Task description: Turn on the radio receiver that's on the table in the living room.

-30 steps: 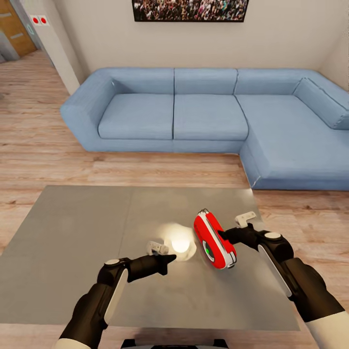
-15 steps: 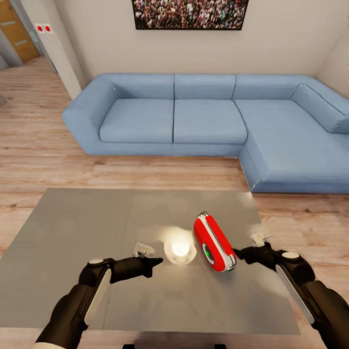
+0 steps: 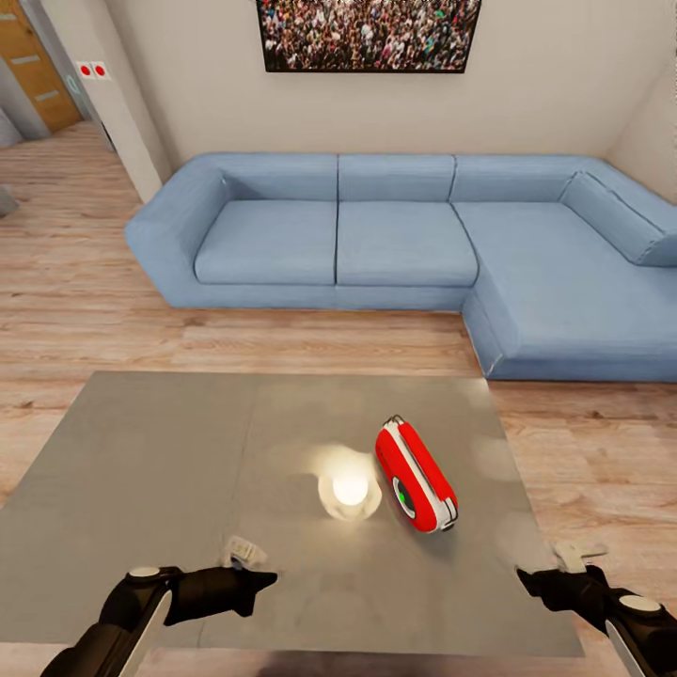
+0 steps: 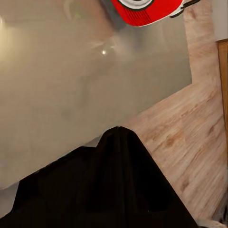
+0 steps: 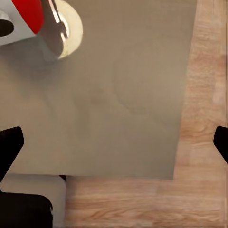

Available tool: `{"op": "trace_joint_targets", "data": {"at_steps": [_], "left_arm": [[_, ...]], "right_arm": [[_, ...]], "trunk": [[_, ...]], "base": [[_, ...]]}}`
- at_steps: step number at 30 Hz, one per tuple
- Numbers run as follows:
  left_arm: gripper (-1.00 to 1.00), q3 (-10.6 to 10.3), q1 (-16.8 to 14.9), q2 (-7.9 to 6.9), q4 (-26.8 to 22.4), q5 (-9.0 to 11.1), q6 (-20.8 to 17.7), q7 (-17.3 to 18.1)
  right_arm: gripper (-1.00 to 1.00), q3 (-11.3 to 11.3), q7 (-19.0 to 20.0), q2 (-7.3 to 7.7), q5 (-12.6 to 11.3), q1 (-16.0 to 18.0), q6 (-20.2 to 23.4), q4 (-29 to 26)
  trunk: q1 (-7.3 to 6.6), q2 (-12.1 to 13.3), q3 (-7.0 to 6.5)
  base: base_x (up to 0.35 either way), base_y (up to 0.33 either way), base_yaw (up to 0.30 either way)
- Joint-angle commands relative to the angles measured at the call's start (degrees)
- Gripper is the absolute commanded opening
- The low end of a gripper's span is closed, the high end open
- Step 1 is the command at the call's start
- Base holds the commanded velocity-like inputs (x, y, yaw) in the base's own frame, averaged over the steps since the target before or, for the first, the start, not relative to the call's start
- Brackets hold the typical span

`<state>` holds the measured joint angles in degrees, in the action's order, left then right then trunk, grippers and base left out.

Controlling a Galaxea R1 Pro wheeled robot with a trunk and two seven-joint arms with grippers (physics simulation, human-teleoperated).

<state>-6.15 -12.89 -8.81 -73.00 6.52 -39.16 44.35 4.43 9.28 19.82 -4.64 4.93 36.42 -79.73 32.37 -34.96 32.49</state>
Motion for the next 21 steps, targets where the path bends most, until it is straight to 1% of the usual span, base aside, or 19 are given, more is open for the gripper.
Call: {"op": "trace_joint_targets", "data": {"at_steps": [1, 2, 3, 4, 5, 6, 7, 8, 11, 12, 14, 16, 17, 20, 21], "left_arm": [[-1.00, 0.00, 0.18, -0.72, 0.64, -0.01, 0.34, -0.07], [-1.00, 0.00, 0.24, -1.17, 1.14, -0.01, 0.65, -0.10], [-1.00, 0.00, 0.41, -2.93, 4.28, 0.05, 2.94, -0.18], [-1.00, 0.00, 0.46, -3.51, 6.39, 0.09, 4.35, -0.20], [-1.00, 0.00, 0.47, -3.72, 7.55, 0.11, 5.05, -0.21], [-1.00, 0.00, 0.50, -4.04, 9.98, 0.13, 6.52, -0.21], [-1.00, 0.00, 0.50, -4.14, 11.23, 0.13, 7.31, -0.24], [-1.00, 0.00, 0.50, -4.34, 15.02, 0.15, 9.82, -0.42], [-1.00, 0.00, 0.50, -4.50, 21.97, 0.16, 14.80, -1.10], [-1.00, 0.00, 0.50, -4.51, 23.00, 0.16, 15.44, -1.17], [-1.00, 0.00, 0.50, -4.54, 27.33, 0.16, 17.62, -1.44], [-1.00, 0.00, 0.50, -4.55, 30.93, 0.15, 19.57, -1.56], [-1.00, 0.00, 0.50, -4.52, 33.38, 0.11, 21.32, -1.63], [-1.00, -0.03, 0.51, -4.41, 38.23, 0.14, 24.57, -2.96], [-1.00, -0.05, 0.51, -4.39, 39.05, 0.13, 25.02, -3.34]], "right_arm": [[1.00, 0.70, -0.02, -0.05, 0.14, -0.85, -0.56, 0.69], [1.00, 1.06, -0.03, -0.06, 0.20, -1.29, -0.75, 1.11], [1.00, 2.76, -0.04, -0.21, 0.33, -2.86, -1.54, 3.89], [1.00, 3.69, -0.05, -0.26, 0.36, -3.32, -2.27, 5.97], [1.00, 4.16, -0.03, -0.27, 0.37, -3.49, -2.77, 7.13], [1.00, 5.04, 0.04, -0.30, 0.41, -3.72, -4.10, 9.70], [1.00, 5.42, 0.08, -0.30, 0.43, -3.81, -4.90, 11.01], [1.00, 6.19, 0.14, -0.30, 0.46, -3.97, -7.80, 15.08], [1.00, 6.79, 0.18, -0.27, 0.54, -4.10, -14.25, 23.32], [1.00, 6.83, 0.18, -0.26, 0.55, -4.11, -15.17, 24.60], [1.00, 6.90, 0.16, -0.26, 0.58, -4.13, -18.48, 29.56], [1.00, 6.91, 0.14, -0.26, 0.59, -4.14, -20.89, 33.24], [1.00, 6.87, 0.11, -0.27, 0.55, -4.14, -22.44, 35.59], [1.00, 6.72, -0.06, -0.61, 0.58, -4.14, -25.63, 40.60], [1.00, 6.69, -0.11, -0.67, 0.58, -4.14, -26.26, 41.54]], "trunk": [[0.00, 0.00, -0.10], [0.00, 0.00, -0.19], [0.00, 0.00, -0.28], [0.00, 0.00, -0.37], [0.00, 0.00, -0.46], [0.00, 0.00, -0.55], [0.00, 0.00, -0.65], [0.00, 0.00, -0.74], [0.00, 0.00, -1.01], [0.00, 0.00, -1.10], [0.00, 0.00, -1.29], [0.00, 0.00, -1.47], [0.00, 0.00, -1.56], [0.00, 0.00, -1.84], [0.00, 0.00, -1.93]], "base": [[0.000, 0.000, 0.000], [0.000, 0.000, 0.000], [0.000, 0.000, 0.000], [0.000, 0.000, 0.000], [0.000, 0.000, 0.000], [0.000, 0.000, 0.000], [0.000, 0.000, 0.000], [0.000, 0.000, 0.000], [0.000, 0.000, 0.000], [0.000, 0.000, 0.000], [0.000, 0.000, 0.000], [0.000, 0.000, 0.000], [0.000, 0.000, 0.000], [0.000, 0.000, 0.000], [0.000, 0.000, 0.000]]}}
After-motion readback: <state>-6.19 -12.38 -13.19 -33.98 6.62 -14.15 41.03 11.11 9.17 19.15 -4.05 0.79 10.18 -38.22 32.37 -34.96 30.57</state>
